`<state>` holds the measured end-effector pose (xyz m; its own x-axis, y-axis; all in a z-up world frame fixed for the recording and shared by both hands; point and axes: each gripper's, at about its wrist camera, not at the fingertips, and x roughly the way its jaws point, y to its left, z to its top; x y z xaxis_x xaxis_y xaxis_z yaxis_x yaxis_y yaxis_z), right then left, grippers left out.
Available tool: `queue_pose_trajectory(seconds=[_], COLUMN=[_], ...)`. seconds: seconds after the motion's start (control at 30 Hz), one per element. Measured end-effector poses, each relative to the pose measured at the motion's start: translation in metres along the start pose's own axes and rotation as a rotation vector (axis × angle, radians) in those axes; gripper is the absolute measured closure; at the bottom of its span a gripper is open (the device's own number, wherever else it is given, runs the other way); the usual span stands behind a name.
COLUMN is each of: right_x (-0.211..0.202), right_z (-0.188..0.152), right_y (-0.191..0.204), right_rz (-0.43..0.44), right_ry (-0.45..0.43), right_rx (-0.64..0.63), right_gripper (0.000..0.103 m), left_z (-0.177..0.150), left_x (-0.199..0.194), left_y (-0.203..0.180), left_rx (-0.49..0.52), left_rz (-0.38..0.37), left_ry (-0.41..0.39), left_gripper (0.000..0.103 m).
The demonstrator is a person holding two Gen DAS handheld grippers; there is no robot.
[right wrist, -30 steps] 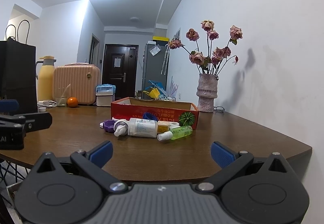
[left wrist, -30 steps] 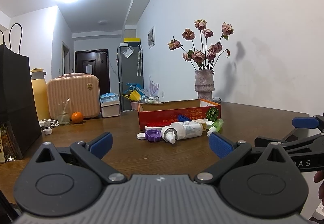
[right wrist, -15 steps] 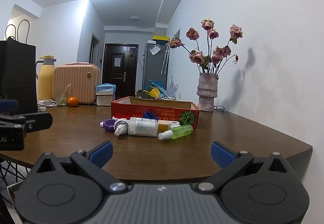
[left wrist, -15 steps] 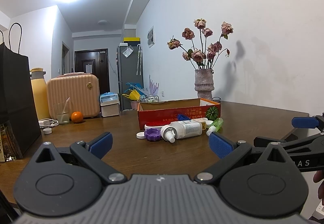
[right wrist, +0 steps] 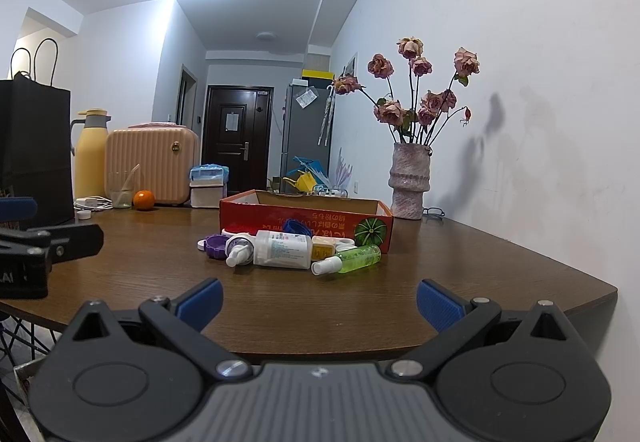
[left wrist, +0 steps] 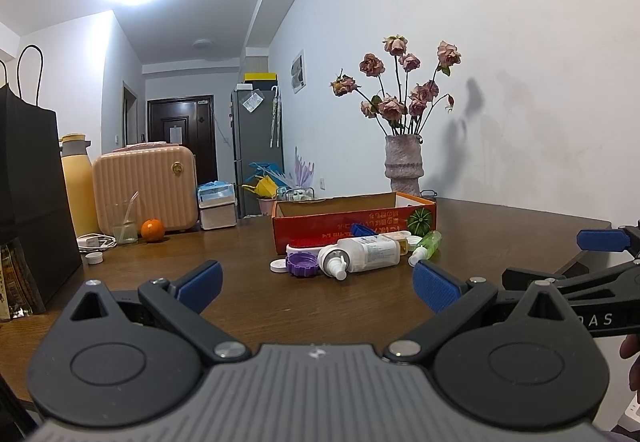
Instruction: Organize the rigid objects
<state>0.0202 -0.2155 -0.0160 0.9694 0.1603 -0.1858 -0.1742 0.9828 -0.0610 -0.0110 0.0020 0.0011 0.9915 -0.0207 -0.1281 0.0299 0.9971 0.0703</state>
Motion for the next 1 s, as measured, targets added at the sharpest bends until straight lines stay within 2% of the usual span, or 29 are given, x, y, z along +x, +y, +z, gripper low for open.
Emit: queue_pose_trajectory(seconds=[0.67,0.83,1.0], right_x=[0.007,0.019,0.042], right_z=[-0.003,0.001,0.011], right_y=[0.002,-0.006,-0.016], right_rz=[0.002,-0.015,-0.033], right_ry=[0.006,-0.004,-0.008], right_rx=[-0.015,0.001,0.039], right_gripper=[0.000,0.000,0.000], left_z=[-0.003,-0.001,0.006], left_x=[0.008,0.023,0.050], left_y=[0.001,0.008,0.023], left_rx=[-0.001,-0.015,-0.069], left_rz=[-0.001,0.040,0.094], left_ry=[0.018,0.023,0.068], left_gripper=[0.000,0.000,0.000])
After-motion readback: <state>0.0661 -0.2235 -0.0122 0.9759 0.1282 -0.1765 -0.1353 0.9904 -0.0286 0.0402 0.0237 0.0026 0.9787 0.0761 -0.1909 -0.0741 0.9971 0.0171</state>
